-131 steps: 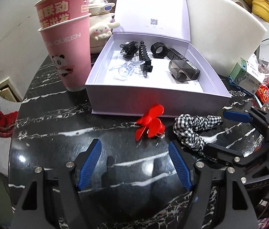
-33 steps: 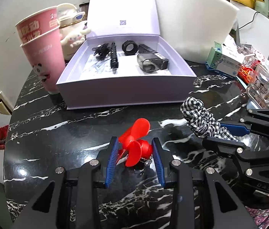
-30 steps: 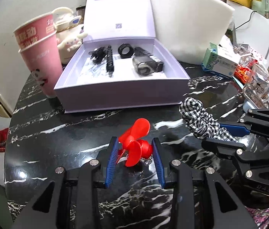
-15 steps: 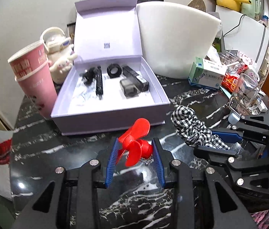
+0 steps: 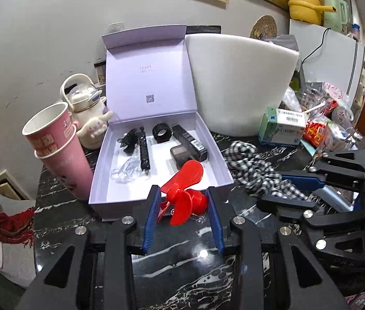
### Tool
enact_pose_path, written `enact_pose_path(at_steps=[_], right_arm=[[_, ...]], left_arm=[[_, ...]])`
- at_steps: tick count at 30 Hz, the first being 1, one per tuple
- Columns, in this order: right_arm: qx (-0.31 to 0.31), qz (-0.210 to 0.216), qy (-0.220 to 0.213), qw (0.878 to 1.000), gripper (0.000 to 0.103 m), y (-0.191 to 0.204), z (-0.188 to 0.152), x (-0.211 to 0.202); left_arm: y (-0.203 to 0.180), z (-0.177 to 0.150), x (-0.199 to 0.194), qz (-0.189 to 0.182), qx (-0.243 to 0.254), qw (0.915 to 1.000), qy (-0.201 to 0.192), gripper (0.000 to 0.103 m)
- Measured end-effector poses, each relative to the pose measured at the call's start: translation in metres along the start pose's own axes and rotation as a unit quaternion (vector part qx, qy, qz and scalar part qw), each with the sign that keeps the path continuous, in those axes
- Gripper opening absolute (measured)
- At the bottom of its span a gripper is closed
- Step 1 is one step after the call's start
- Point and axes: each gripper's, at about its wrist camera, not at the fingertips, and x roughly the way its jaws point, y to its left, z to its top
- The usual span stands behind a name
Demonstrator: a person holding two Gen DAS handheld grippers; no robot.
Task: Organize rigid objects
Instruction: 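Lift and carry the red clip and scrunchie with both tools toward the lavender box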
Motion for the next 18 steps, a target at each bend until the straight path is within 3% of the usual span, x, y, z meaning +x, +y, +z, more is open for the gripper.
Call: enact_pose_path(at_steps=[18], right_arm=[[-0.027,-0.009,-0.033,0.999,0.024,-0.018,0.056,0.018]], left_arm=[[0.025,0.051,0.012,0.026,0.006,0.9990,-0.035,0.035]])
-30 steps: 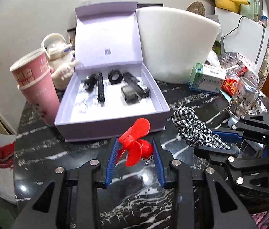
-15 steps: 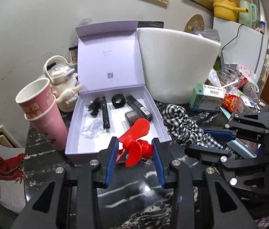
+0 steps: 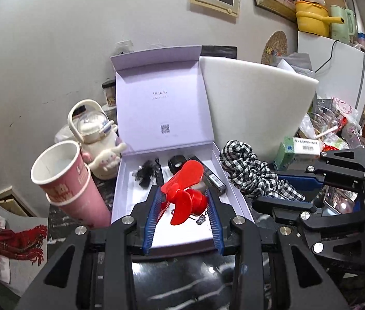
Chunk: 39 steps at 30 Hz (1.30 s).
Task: Organize rigid objects
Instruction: 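Lift and carry the red clip and scrunchie with both tools toward the lavender box, then lower the red clip and scrunchie with both tools into the lavender box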
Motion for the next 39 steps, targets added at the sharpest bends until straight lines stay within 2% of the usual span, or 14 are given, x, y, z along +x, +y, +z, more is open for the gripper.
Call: enact_pose_path(at_steps=[12,24,30,35,39], right_arm=[[-0.002,-0.006,-0.010,1.000,0.024,-0.025,0.030,0.028],[0.004,-0.003,-0.002,1.000,0.024,-0.052,0.052,0.074],[0.011,-0.002,-0.001,1.000,0.024,-0.069,0.058,0.098],[0.020,-0.006,-0.008,1.000,0.024,-0.084,0.059,0.116],[0.036,-0.004,0.000,0.999,0.024,-0.095,0.053,0.129]], left_arm=[[0.028,0.035,0.036,0.015,0.000,0.9999,-0.003,0.035],[0.046,0.052,0.083,0.016,-0.014,0.9997,0.011,0.035],[0.050,0.061,0.108,0.027,-0.019,0.9993,0.017,0.035],[0.044,0.062,0.127,0.061,-0.007,0.9980,0.014,0.035],[0.042,0.059,0.147,0.055,-0.008,0.9979,0.032,0.035]])
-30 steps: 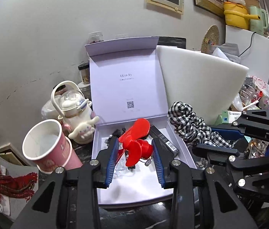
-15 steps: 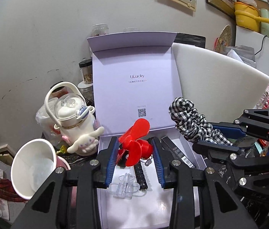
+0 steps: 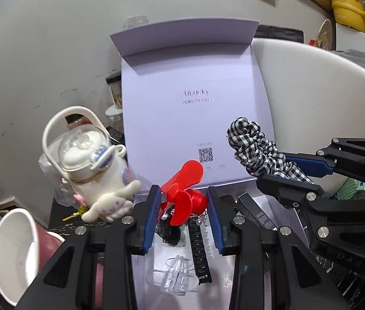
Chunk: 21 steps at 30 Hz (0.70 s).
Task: Organize rigid objects
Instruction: 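Lower the red clip and scrunchie with both tools into the lavender box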
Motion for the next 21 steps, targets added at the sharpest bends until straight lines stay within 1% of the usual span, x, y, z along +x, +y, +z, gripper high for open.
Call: enact_pose_path(at_steps=[10,11,13,14,17,21], right_arm=[[0.007,0.018,0.049,0.999,0.024,-0.010,-0.014,0.032],[0.006,0.018,0.051,0.999,0.024,-0.009,-0.015,0.035],[-0.005,0.004,0.060,0.998,0.024,-0.006,-0.019,0.041],[-0.009,0.001,0.066,0.998,0.024,-0.004,-0.021,0.045],[-0.008,0.007,0.076,0.997,0.024,-0.002,-0.024,0.054],[-0.008,0.008,0.088,0.996,0.024,-0.002,-0.028,0.063]], left_arm=[[-0.004,-0.007,0.036,-0.004,0.005,0.9993,0.038,0.035],[-0.005,-0.008,0.039,-0.002,0.005,0.9990,0.043,0.035],[-0.008,-0.014,0.049,0.015,0.013,0.9981,0.058,0.035],[-0.009,-0.016,0.052,0.014,0.014,0.9979,0.062,0.035],[-0.012,-0.021,0.063,0.005,0.013,0.9971,0.074,0.035],[-0.015,-0.027,0.075,0.010,0.014,0.9962,0.085,0.035]])
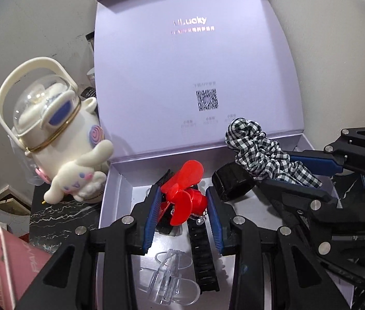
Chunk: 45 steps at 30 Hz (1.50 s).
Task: Organize rigid objects
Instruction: 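Lower the red clip and scrunchie with both tools into the lavender box, then open both tools to release the red clip and scrunchie in the box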
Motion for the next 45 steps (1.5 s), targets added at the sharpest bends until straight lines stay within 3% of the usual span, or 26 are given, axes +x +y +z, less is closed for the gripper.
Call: enact_pose_path(at_steps=[7,13,25,32,42,44,45], right_arm=[[0.005,0.004,0.021,1.000,0.024,0.000,-0.001,0.016],[-0.001,0.007,0.027,1.000,0.025,0.003,-0.001,0.019],[-0.006,0.016,0.050,0.999,0.025,0.005,-0.002,0.025],[-0.008,0.012,0.058,0.998,0.025,0.009,0.001,0.033],[0.001,-0.004,0.057,0.998,0.040,0.003,-0.002,0.021],[0.006,-0.004,0.057,0.998,0.046,0.002,-0.002,0.020],[0.008,-0.004,0.057,0.998,0.054,0.002,-0.003,0.020]], left_arm=[[0.003,0.001,0.019,0.005,-0.015,0.9991,0.040,0.035],[-0.003,0.001,0.025,0.020,-0.009,0.9988,0.043,0.035],[-0.006,-0.007,0.022,-0.012,-0.011,0.9976,0.068,0.035],[-0.011,-0.018,0.016,-0.018,-0.008,0.9988,0.044,0.035],[-0.007,-0.024,0.002,-0.005,-0.013,0.9998,0.016,0.035],[-0.006,-0.025,0.000,-0.006,-0.015,0.9997,0.016,0.035],[-0.006,-0.021,-0.003,-0.005,-0.016,0.9997,0.017,0.035]])
